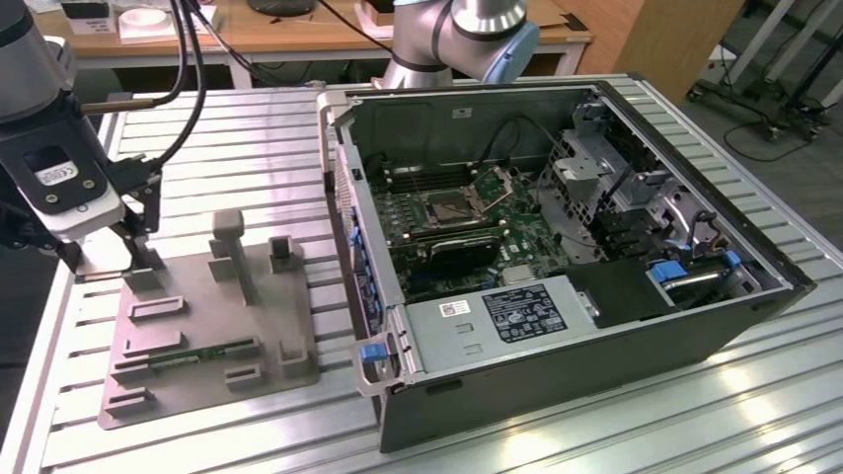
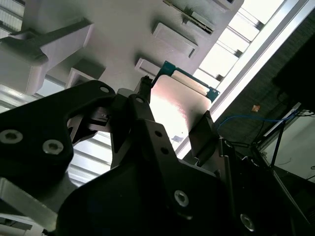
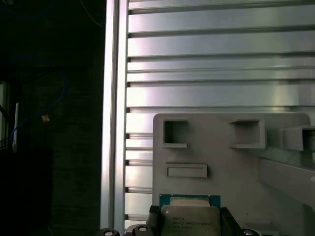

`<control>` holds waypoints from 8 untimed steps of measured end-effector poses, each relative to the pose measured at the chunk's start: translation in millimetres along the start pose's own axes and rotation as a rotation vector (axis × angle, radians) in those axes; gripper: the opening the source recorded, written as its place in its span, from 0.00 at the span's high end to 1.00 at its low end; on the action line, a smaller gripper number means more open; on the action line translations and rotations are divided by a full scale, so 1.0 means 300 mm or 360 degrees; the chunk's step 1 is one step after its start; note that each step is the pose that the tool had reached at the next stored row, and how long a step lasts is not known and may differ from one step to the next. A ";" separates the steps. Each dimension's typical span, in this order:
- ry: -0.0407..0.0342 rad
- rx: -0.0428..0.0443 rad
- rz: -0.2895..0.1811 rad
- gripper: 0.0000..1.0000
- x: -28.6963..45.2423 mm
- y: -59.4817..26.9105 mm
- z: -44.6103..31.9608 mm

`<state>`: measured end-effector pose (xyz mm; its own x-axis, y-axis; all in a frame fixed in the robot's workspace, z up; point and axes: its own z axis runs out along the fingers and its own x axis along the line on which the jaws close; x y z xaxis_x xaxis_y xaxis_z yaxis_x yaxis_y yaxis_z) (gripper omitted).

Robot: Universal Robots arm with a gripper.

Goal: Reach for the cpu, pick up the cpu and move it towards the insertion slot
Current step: 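Pick up the cpu and move it towards the insertion slot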

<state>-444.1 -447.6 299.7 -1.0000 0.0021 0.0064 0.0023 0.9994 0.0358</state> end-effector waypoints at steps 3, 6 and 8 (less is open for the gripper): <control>0.0000 0.0000 0.0000 0.45 0.000 0.000 -0.008; 0.0000 0.0000 0.0000 0.45 0.000 0.001 -0.014; 0.0000 0.0000 0.0000 0.45 0.000 0.001 -0.019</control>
<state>-444.2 -447.6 305.3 -1.0000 0.0021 0.0065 0.0023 0.9994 0.0358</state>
